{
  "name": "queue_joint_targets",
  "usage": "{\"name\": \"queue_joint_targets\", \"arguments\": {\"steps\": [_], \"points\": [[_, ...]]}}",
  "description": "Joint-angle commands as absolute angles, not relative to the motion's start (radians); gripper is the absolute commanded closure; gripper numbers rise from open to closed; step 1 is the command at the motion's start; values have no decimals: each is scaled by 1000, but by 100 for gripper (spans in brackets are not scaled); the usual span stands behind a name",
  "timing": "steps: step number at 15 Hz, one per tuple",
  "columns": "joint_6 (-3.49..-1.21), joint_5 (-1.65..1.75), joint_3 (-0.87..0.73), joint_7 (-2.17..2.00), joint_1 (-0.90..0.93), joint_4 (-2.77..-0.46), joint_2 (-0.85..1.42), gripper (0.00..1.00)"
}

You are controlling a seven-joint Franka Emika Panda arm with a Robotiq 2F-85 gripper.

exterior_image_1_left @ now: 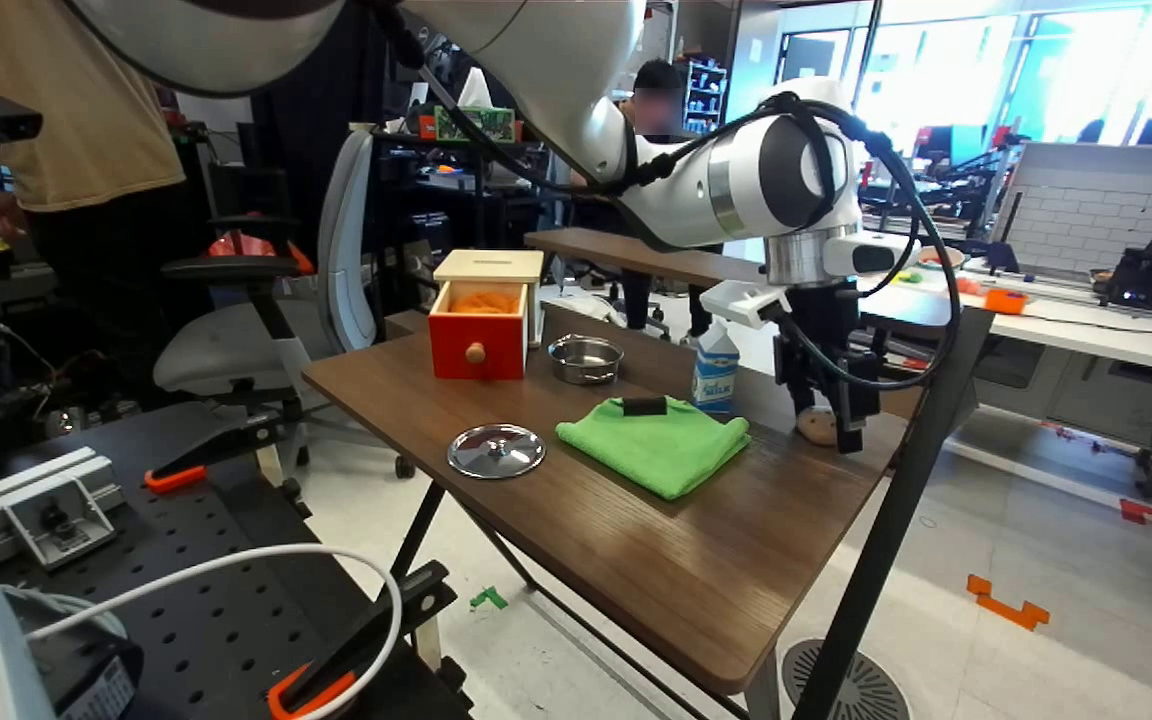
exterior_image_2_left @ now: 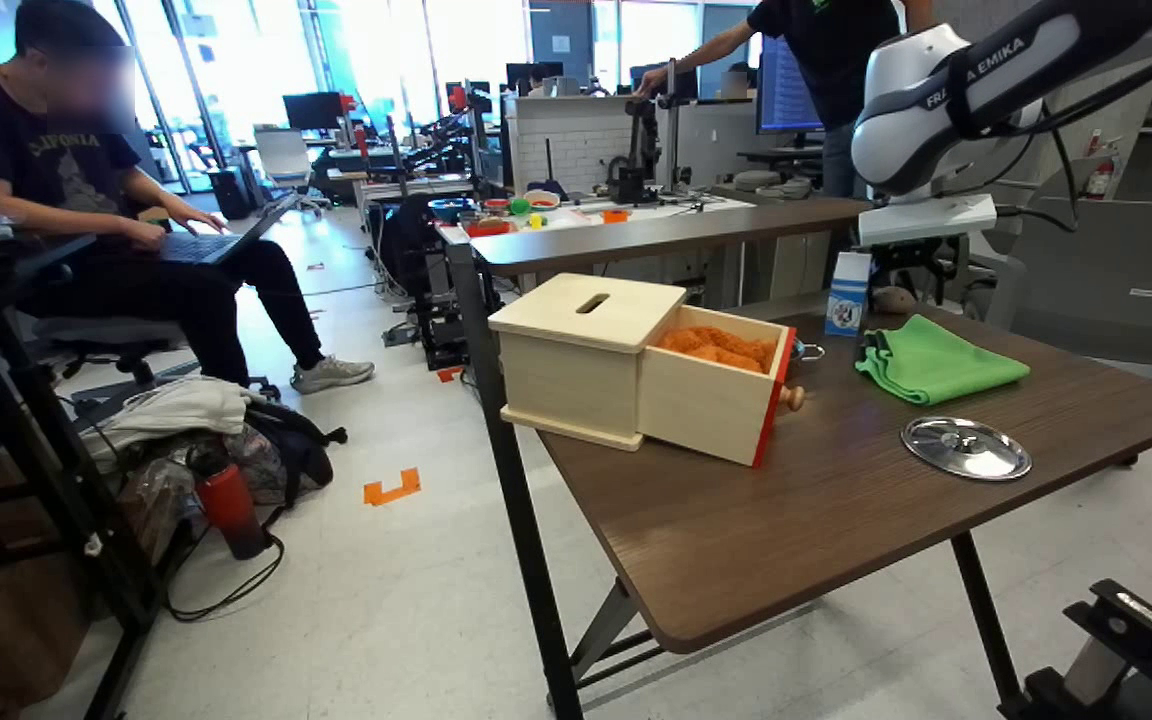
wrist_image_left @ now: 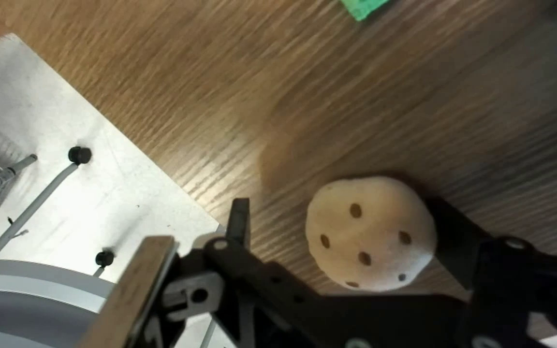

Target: Put the brown circular object in the drawer

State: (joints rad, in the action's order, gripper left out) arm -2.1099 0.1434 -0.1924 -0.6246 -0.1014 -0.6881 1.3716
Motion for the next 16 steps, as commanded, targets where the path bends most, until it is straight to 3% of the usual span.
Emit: {"name": "queue_joint_targets", "arguments": {"steps": [1, 8, 16], "points": [[-2035, 105, -192, -604, -126, -564, 1443, 42], [-2044, 121, -179, -613, -113, -584, 1379, 97], [-2013, 139, -177, -482, -92, -652, 1250, 97]]}}
